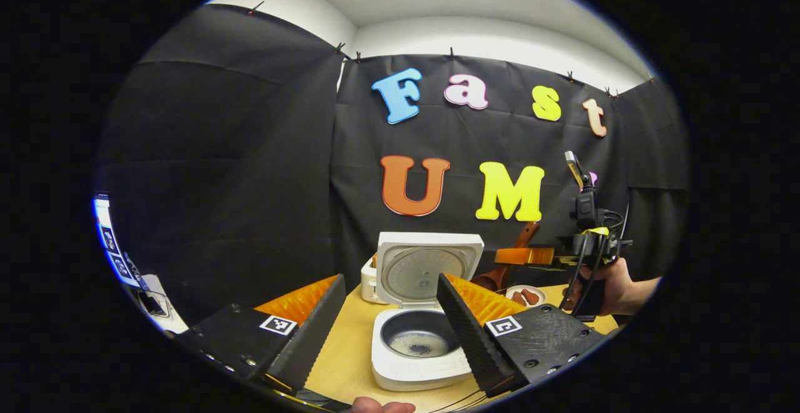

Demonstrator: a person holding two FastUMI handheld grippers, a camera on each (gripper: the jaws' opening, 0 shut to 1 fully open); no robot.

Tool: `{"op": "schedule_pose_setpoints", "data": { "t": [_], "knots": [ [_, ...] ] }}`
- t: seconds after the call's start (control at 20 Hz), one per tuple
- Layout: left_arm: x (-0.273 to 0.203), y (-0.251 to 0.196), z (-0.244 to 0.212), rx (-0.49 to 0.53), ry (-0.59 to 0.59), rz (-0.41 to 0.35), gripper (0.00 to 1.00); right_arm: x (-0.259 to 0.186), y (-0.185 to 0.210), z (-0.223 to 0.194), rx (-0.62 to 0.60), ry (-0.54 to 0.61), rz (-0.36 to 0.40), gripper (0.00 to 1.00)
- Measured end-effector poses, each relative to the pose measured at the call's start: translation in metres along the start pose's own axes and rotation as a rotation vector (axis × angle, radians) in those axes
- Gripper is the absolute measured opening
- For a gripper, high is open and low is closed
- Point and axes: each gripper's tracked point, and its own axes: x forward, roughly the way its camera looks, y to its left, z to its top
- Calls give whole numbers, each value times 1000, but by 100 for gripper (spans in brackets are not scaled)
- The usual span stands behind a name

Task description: Close the left gripper, press the button to open the rice cooker; take a wooden spoon from the chopstick holder with the right hand, scoop a spoonful of rice and pour it into the rice cooker, then put the wooden spoon back into the chopstick holder.

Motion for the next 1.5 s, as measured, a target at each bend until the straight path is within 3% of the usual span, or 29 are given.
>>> {"op": "schedule_pose_setpoints", "data": {
  "t": [0.45,0.75,0.85,1.15,1.5],
  "knots": [
    [42,-62,-1,2,7,-165,94,-111,-132,19,67,-132,-294,8],
    [62,-92,-3,9,23,-212,94,-172,-223,-2,140,-158,-494,5],
    [68,-99,0,14,24,-216,94,-183,-248,-14,140,-149,-539,8],
    [82,-112,2,32,39,-194,94,-178,-316,-65,101,-93,-612,8],
    [94,-133,-2,24,90,-210,94,-142,-359,-136,84,-41,-612,9]
  ]
}}
